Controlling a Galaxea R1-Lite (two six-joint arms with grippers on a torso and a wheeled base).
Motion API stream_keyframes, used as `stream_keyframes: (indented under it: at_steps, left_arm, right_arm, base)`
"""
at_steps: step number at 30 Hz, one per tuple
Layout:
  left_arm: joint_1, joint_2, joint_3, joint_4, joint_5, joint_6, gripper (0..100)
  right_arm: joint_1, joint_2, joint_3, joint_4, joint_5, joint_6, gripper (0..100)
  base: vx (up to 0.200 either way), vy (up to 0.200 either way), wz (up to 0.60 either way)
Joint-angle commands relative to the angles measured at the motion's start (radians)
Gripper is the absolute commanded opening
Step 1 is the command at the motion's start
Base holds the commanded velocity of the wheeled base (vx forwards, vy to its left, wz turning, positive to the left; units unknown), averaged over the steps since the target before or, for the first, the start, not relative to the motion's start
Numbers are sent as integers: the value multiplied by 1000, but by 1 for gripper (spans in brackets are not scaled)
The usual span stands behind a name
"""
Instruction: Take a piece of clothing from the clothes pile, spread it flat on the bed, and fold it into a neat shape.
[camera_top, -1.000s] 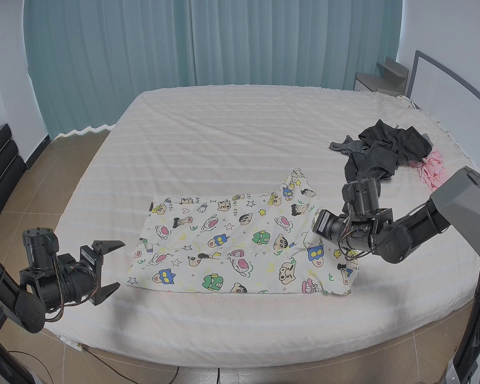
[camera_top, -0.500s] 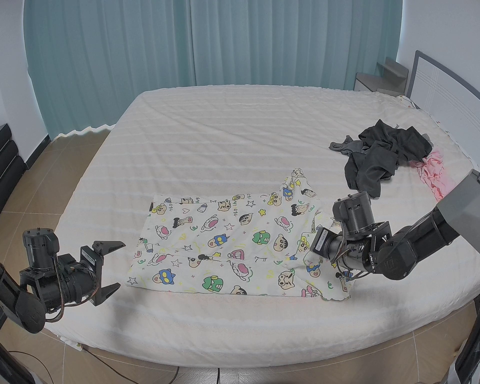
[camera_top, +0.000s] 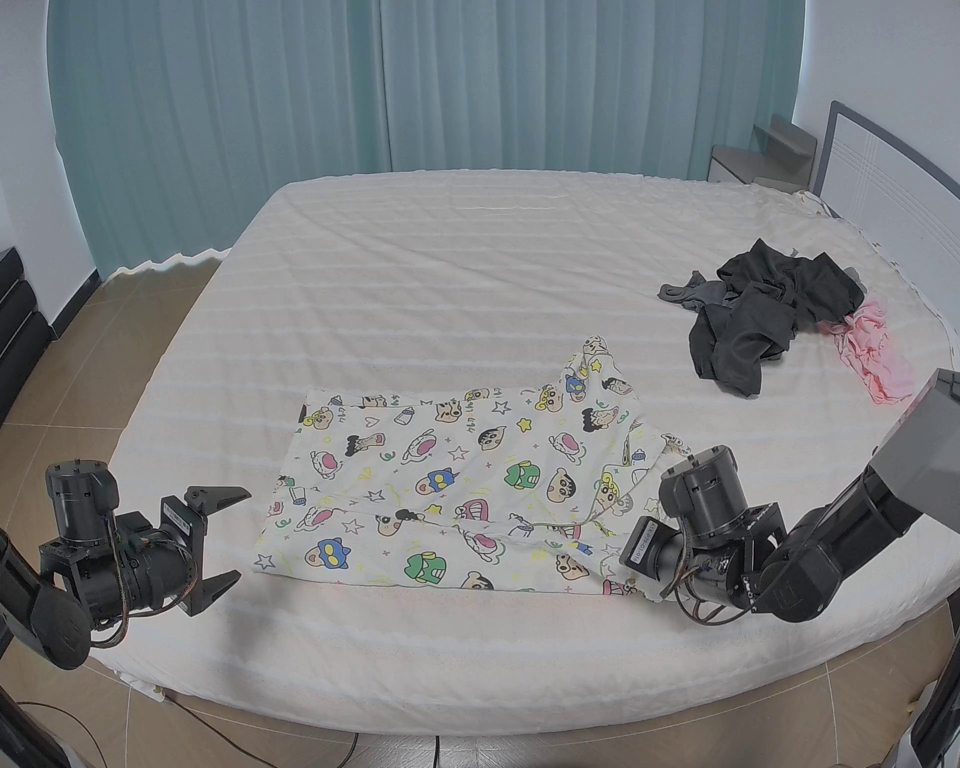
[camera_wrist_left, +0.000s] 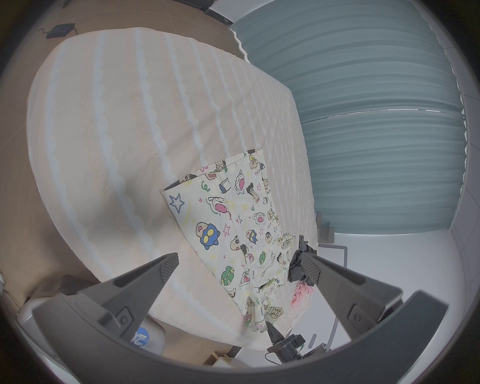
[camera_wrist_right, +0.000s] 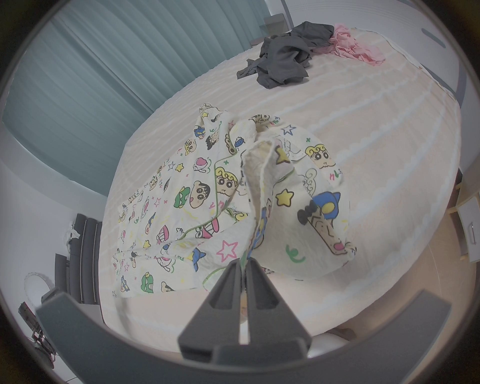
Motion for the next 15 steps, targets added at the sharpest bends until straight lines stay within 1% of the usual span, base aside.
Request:
stream_keyframes:
  at_steps: [1, 2, 5, 8, 9, 10, 15]
  left_arm:
    - [0, 2, 7, -1, -1, 0, 100]
    - [0, 2, 7, -1, -1, 0, 100]
    - [0, 3, 7, -1, 0, 0, 100]
    - [0, 3, 7, -1, -1, 0, 100]
    - [0, 3, 7, -1, -1, 0, 100]
    - [0, 3, 7, -1, -1, 0, 100]
    - [0, 5, 7, -1, -1, 0, 100]
  right_arm:
    - [6, 27, 63, -49, 2, 8, 0]
    - [6, 55, 84, -102, 0, 8, 0]
    - [7, 89, 127, -202, 0, 1, 0]
    - [7, 95, 155, -248, 2, -11, 0]
    - [7, 95, 155, -248, 2, -11, 100]
    - [7, 95, 167, -254, 2, -22, 100]
    - [9, 84, 198, -259, 3, -18, 100]
  base:
    - [0, 0, 0]
    - [0, 0, 0]
    - [0, 0, 0]
    - [0, 0, 0]
    - [0, 0, 0]
    - [0, 0, 0]
    - [0, 0, 0]
